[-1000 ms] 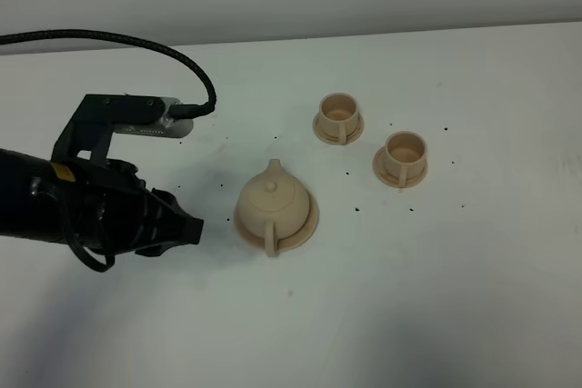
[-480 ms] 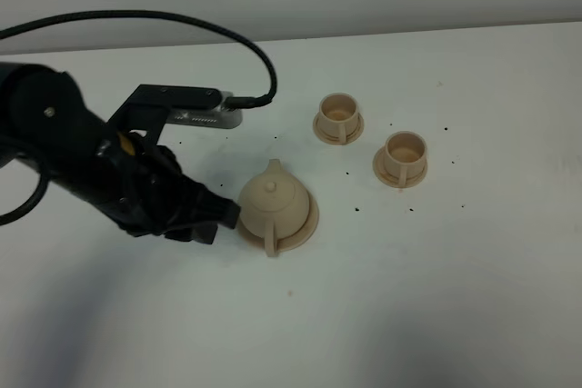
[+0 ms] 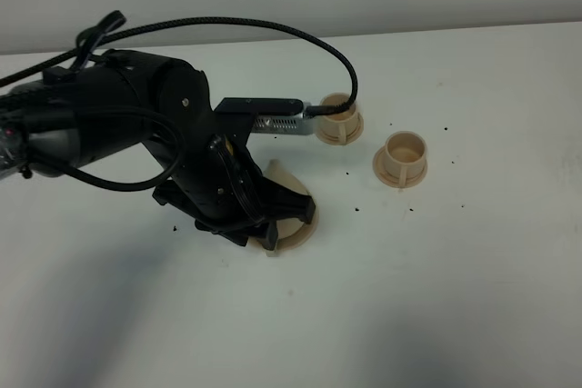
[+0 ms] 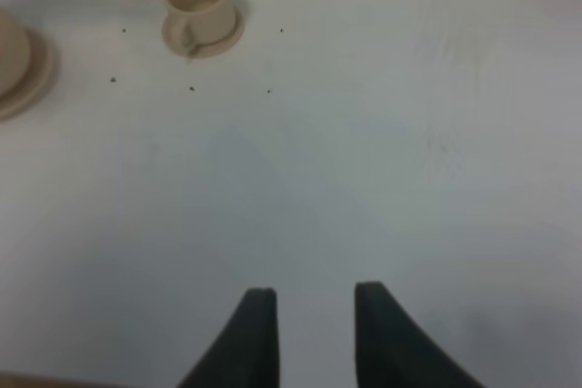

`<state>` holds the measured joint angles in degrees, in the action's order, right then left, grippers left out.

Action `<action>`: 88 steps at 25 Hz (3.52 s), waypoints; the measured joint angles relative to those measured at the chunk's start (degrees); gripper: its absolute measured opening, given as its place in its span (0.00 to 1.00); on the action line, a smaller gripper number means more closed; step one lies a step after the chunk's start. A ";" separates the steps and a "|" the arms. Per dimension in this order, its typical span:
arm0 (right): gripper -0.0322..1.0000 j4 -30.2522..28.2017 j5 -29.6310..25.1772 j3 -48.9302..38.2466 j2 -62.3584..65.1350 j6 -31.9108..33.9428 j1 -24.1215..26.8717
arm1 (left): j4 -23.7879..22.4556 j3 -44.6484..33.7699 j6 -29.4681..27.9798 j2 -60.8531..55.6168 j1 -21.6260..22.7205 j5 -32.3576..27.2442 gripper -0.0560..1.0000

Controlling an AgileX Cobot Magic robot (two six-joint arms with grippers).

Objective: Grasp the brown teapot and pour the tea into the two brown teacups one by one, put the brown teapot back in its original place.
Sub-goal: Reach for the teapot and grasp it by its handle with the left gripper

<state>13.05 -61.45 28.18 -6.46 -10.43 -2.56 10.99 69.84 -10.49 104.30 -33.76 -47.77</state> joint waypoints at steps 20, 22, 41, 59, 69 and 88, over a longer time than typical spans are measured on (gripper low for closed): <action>0.26 0.00 0.00 0.00 0.00 0.00 0.00 | -2.25 16.56 -7.39 11.37 0.00 -13.76 0.35; 0.26 0.00 0.00 0.00 0.00 0.00 0.00 | -3.15 17.23 -7.58 11.53 0.00 -14.33 0.35; 0.26 0.06 0.00 0.00 0.00 0.00 0.00 | -4.32 20.22 -8.47 15.82 0.52 -14.73 0.35; 0.26 0.10 0.00 0.00 0.00 0.00 0.00 | -3.39 20.48 -8.67 18.35 0.52 -14.03 0.34; 0.26 0.16 0.00 0.00 0.00 0.00 0.00 | -3.44 20.48 -8.93 18.76 0.52 -14.09 0.20; 0.26 0.16 0.00 0.00 0.00 0.00 0.00 | -3.80 20.48 -5.69 16.27 1.05 -13.91 0.20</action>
<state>13.21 -61.45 28.18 -6.46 -10.43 -2.56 7.19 90.32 -16.18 120.57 -32.70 -61.68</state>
